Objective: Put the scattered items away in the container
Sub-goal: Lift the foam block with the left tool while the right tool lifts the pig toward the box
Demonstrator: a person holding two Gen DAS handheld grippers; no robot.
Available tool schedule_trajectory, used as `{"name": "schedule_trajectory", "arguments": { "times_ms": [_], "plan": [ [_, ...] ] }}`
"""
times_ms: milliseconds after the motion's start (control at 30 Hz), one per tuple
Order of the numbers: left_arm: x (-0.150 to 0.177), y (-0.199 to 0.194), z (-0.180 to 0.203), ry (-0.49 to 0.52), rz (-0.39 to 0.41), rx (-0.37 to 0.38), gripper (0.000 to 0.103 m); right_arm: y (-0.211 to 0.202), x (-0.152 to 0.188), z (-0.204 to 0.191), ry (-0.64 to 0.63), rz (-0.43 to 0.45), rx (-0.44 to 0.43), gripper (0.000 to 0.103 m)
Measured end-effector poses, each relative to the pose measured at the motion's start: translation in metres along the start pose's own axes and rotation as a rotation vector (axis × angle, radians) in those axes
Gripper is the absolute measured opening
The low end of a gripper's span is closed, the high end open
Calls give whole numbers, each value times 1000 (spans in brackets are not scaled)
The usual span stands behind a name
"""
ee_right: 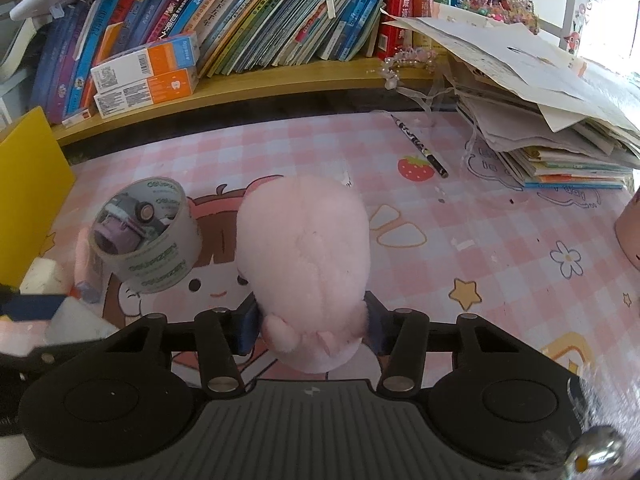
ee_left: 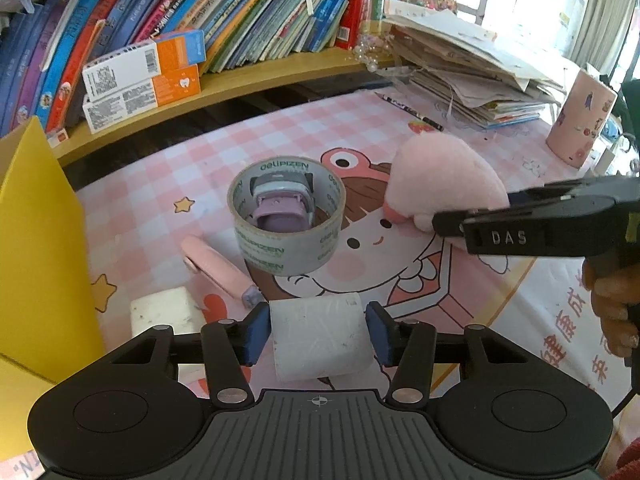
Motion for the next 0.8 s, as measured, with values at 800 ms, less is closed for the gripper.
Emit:
{"name": "schedule_trajectory", "arguments": {
  "times_ms": [800],
  "plan": [
    [22, -87, -18, -57, 127, -24, 50, -68, 31, -48, -10, 50, -72, 46]
  ]
}}
Point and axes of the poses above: each gripper's, at about its wrist camera, not at the fingertips, and y roughly the way its jaws point, z to its right, x to its underside, the point moved 2 cm from there along y, roughly the way its jaws point, and after that the axes turned 14 degrees about -x, right-handed, at the moved point
